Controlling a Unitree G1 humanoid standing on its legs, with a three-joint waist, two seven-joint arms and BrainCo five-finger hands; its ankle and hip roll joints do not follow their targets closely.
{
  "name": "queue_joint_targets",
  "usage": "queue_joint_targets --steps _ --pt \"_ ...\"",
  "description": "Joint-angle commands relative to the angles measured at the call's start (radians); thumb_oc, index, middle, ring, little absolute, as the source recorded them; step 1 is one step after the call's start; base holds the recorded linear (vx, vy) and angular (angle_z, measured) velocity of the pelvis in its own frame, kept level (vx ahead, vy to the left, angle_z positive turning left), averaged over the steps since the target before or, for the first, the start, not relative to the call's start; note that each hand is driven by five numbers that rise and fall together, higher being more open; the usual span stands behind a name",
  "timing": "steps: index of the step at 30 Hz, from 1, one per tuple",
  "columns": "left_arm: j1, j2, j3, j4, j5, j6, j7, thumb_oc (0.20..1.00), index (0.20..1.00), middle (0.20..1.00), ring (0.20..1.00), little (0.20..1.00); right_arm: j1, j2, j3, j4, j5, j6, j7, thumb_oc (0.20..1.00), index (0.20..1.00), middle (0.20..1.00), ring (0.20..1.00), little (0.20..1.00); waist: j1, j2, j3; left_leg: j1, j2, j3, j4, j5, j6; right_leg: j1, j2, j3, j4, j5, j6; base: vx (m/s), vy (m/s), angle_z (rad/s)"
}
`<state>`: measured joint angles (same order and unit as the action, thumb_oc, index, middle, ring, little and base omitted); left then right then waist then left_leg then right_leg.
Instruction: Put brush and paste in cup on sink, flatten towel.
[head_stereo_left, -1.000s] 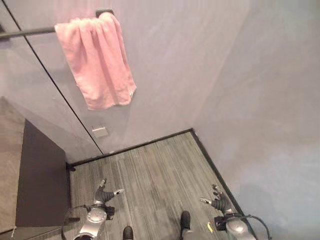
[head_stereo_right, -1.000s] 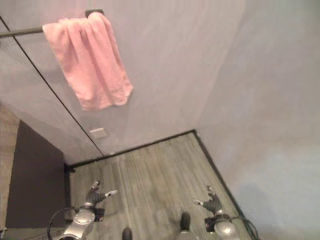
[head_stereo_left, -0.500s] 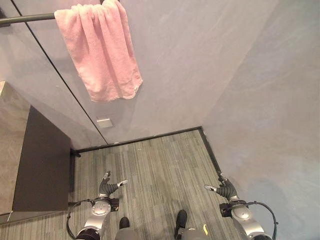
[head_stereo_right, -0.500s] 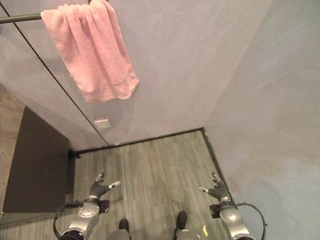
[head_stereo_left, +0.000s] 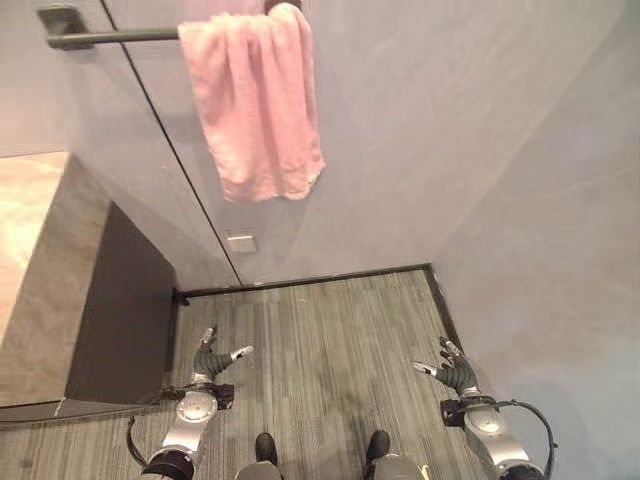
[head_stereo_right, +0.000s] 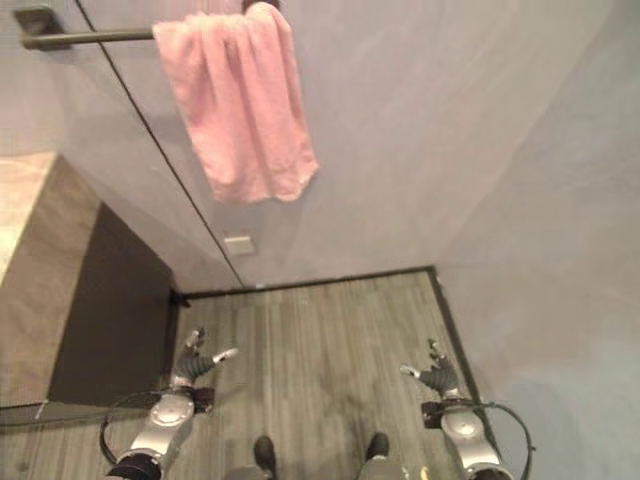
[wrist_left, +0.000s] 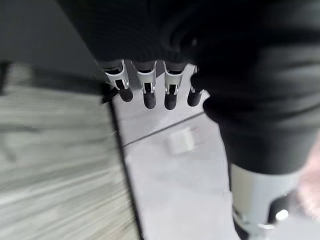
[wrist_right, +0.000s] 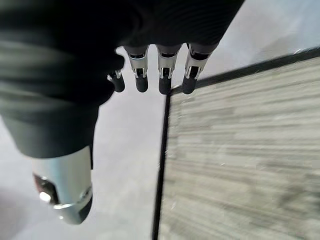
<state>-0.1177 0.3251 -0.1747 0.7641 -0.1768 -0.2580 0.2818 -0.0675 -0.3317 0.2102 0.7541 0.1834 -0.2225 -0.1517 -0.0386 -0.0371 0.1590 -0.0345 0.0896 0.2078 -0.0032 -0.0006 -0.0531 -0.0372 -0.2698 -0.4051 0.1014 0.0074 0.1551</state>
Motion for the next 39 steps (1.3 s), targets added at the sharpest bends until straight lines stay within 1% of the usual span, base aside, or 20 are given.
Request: queue_joint_targets --steps 1,3,4,6,8,10,11,13,16,21,24,25,26,28,29,32,35,36,38,39 --pt "-0.036 0.069 0.003 -0.096 0.027 -0.094 0.061 1.0 1.0 1.0 1.0 1.0 -0.102 0.03 0.041 -0.021 0.018 -0.063 -0.021 1.0 1.0 1.0 1.0 1.0 0.044 -0.033 -0.042 -0.019 -0.017 -0.024 0.103 -0.049 0.021 -0.001 -0.13 0.09 0.121 0.215 0.056 0.05 0.369 0.29" --pt "-0.028 0.084 0.008 -0.181 0.033 -0.108 0.069 1.0 1.0 1.0 1.0 1.0 -0.128 0.025 0.047 -0.072 0.03 -0.069 -0.019 1.0 1.0 1.0 1.0 1.0 0.052 -0.026 -0.046 -0.001 -0.046 -0.026 0.091 -0.054 0.043 -0.01 -0.157 0.086 0.175 0.257 0.059 0.05 0.288 0.22" --pt "-0.028 0.084 0.008 -0.181 0.033 -0.108 0.069 1.0 1.0 1.0 1.0 1.0 -0.128 0.025 0.047 -0.072 0.03 -0.069 -0.019 1.0 1.0 1.0 1.0 1.0 0.051 -0.026 -0.049 -0.003 -0.047 -0.027 0.089 -0.051 0.043 -0.012 -0.157 0.085 0.173 0.259 0.059 0.06 0.28 0.09" --pt "-0.036 0.098 0.007 -0.232 0.053 -0.118 0.083 1.0 1.0 1.0 1.0 1.0 -0.158 0.026 0.05 -0.148 0.054 -0.083 -0.019 1.0 1.0 1.0 1.0 1.0 0.05 -0.009 -0.05 0.043 -0.074 -0.032 0.048 -0.049 0.069 -0.035 -0.165 0.101 0.273 0.278 0.052 0.07 0.326 0.17" --pt "-0.054 0.106 0.001 -0.253 0.058 -0.119 0.085 1.0 1.0 1.0 1.0 1.0 -0.166 0.029 0.046 -0.178 0.074 -0.091 -0.018 1.0 1.0 1.0 1.0 1.0 0.048 -0.003 -0.044 0.06 -0.091 -0.042 0.042 -0.057 0.083 -0.048 -0.145 0.109 0.34 0.252 0.045 0.04 0.233 0.28" --pt "-0.064 0.102 -0.008 -0.261 0.054 -0.119 0.078 1.0 1.0 1.0 1.0 1.0 -0.168 0.027 0.044 -0.184 0.087 -0.096 -0.015 1.0 1.0 1.0 1.0 1.0 0.034 0.002 -0.039 0.062 -0.098 -0.056 0.061 -0.066 0.091 -0.086 -0.073 0.174 0.359 0.206 0.027 0.04 0.155 0.26" --pt "-0.07 0.099 -0.011 -0.26 0.05 -0.122 0.074 1.0 1.0 1.0 1.0 1.0 -0.169 0.029 0.048 -0.19 0.086 -0.096 -0.01 1.0 1.0 1.0 1.0 1.0 0.035 0.002 -0.039 0.059 -0.105 -0.054 0.08 -0.075 0.096 -0.085 -0.072 0.153 0.347 0.194 0.02 0.05 0.13 0.28" --pt "-0.081 0.092 -0.024 -0.25 0.054 -0.121 0.072 1.0 1.0 1.0 1.0 1.0 -0.165 0.03 0.055 -0.176 0.073 -0.094 -0.009 1.0 1.0 1.0 1.0 1.0 0.039 -0.002 -0.038 0.056 -0.122 -0.058 0.106 -0.088 0.106 -0.065 -0.089 0.121 0.349 0.204 0.018 0.03 0.08 0.24" --pt "-0.083 0.077 -0.038 -0.243 0.059 -0.122 0.066 1.0 1.0 1.0 1.0 1.0 -0.157 0.028 0.056 -0.162 0.064 -0.092 -0.005 1.0 1.0 1.0 1.0 1.0 0.037 -0.006 -0.042 0.052 -0.128 -0.062 0.139 -0.11 0.109 -0.05 -0.088 0.128 0.351 0.209 0.024 0.03 0.019 0.08" --pt "-0.075 0.066 -0.046 -0.246 0.057 -0.123 0.064 1.0 1.0 1.0 1.0 1.0 -0.155 0.04 0.056 -0.145 0.078 -0.094 -0.001 1.0 1.0 1.0 1.0 1.0 0.045 -0.013 -0.048 0.048 -0.126 -0.045 0.173 -0.13 0.109 -0.031 -0.099 0.121 0.341 0.208 0.031 0.02 -0.002 -0.13" --pt "-0.072 0.063 -0.044 -0.251 0.062 -0.132 0.074 1.0 1.0 1.0 1.0 1.0 -0.145 0.053 0.055 -0.16 0.105 -0.106 0.007 1.0 1.0 1.0 1.0 1.0 0.042 -0.022 -0.034 0.034 -0.114 -0.04 0.222 -0.146 0.104 -0.03 -0.096 0.133 0.343 0.205 0.035 -0.02 -0.071 -0.2" --pt "-0.076 0.063 -0.039 -0.275 0.073 -0.167 0.111 1.0 1.0 1.0 1.0 1.0 -0.147 0.064 0.055 -0.17 0.137 -0.122 0.006 1.0 1.0 1.0 1.0 1.0 0.042 -0.027 -0.023 0.023 -0.105 -0.037 0.243 -0.152 0.101 -0.033 -0.093 0.137 0.347 0.194 0.034 -0.04 -0.072 -0.12" --pt "-0.076 0.063 -0.039 -0.275 0.073 -0.168 0.112 1.0 1.0 1.0 1.0 1.0 -0.147 0.064 0.055 -0.17 0.137 -0.122 0.007 1.0 1.0 1.0 1.0 1.0 0.042 -0.027 -0.023 0.023 -0.104 -0.037 0.244 -0.152 0.1 -0.034 -0.092 0.137 0.347 0.194 0.033 -0.04 -0.075 -0.07" --pt "-0.065 0.06 -0.032 -0.296 0.051 -0.203 0.113 1.0 1.0 1.0 1.0 1.0 -0.146 0.076 0.05 -0.205 0.196 -0.147 0.023 1.0 1.0 1.0 1.0 1.0 0.042 -0.03 -0.012 0.007 -0.094 -0.03 0.275 -0.162 0.098 -0.043 -0.087 0.141 0.36 0.183 0.031 -0.05 -0.061 -0.12" --pt "-0.054 0.066 -0.035 -0.321 0.075 -0.21 0.127 1.0 1.0 1.0 1.0 1.0 -0.138 0.084 0.043 -0.229 0.227 -0.162 0.03 1.0 1.0 1.0 1.0 1.0 0.041 -0.029 -0.004 -0.006 -0.086 -0.029 0.302 -0.169 0.096 -0.055 -0.085 0.146 0.38 0.176 0.031 -0.06 -0.046 -0.25" --pt "-0.045 0.068 -0.036 -0.336 0.085 -0.217 0.139 1.0 1.0 1.0 1.0 1.0 -0.134 0.093 0.037 -0.243 0.25 -0.171 0.029 1.0 1.0 1.0 1.0 1.0 0.041 -0.027 0.002 -0.017 -0.078 -0.029 0.33 -0.18 0.093 -0.066 -0.084 0.152 0.4 0.167 0.031 -0.04 -0.036 -0.14" --pt "-0.038 0.071 -0.041 -0.348 0.084 -0.216 0.137 1.0 1.0 1.0 1.0 1.0 -0.135 0.097 0.036 -0.266 0.256 -0.175 0.025 1.0 1.0 1.0 1.0 1.0 0.039 -0.024 0.009 -0.044 -0.065 -0.027 0.399 -0.204 0.089 -0.083 -0.085 0.158 0.439 0.142 0.025 -0.04 -0.038 0.0" --pt "-0.047 0.072 -0.043 -0.343 0.083 -0.218 0.147 1.0 1.0 1.0 1.0 1.0 -0.145 0.1 0.042 -0.262 0.255 -0.175 0.019 1.0 1.0 1.0 1.0 1.0 0.038 -0.023 0.016 -0.059 -0.055 -0.024 0.445 -0.223 0.085 -0.094 -0.086 0.159 0.466 0.113 0.019 -0.04 -0.029 0.02" --pt "-0.056 0.066 -0.045 -0.331 0.081 -0.217 0.156 1.0 1.0 1.0 1.0 1.0 -0.158 0.099 0.052 -0.257 0.235 -0.172 0.008 1.0 1.0 1.0 1.0 1.0 0.037 -0.02 0.02 -0.069 -0.045 -0.019 0.486 -0.242 0.083 -0.105 -0.088 0.158 0.497 0.088 0.018 -0.02 -0.016 0.0" --pt "0.086 0.001 0.0 -0.23 -0.067 -0.137 -0.002 1.0 1.0 1.0 1.0 1.0 -0.163 0.0 -0.004 -0.135 0.12 -0.105 -0.055 1.0 1.0 1.0 1.0 1.0 0.083 0.018 0.004 -0.028 0.04 0.022 0.38 -0.146 0.034 -0.023 0.058 0.023 0.348 -0.173 -0.086 -0.01 -0.003 -0.06"
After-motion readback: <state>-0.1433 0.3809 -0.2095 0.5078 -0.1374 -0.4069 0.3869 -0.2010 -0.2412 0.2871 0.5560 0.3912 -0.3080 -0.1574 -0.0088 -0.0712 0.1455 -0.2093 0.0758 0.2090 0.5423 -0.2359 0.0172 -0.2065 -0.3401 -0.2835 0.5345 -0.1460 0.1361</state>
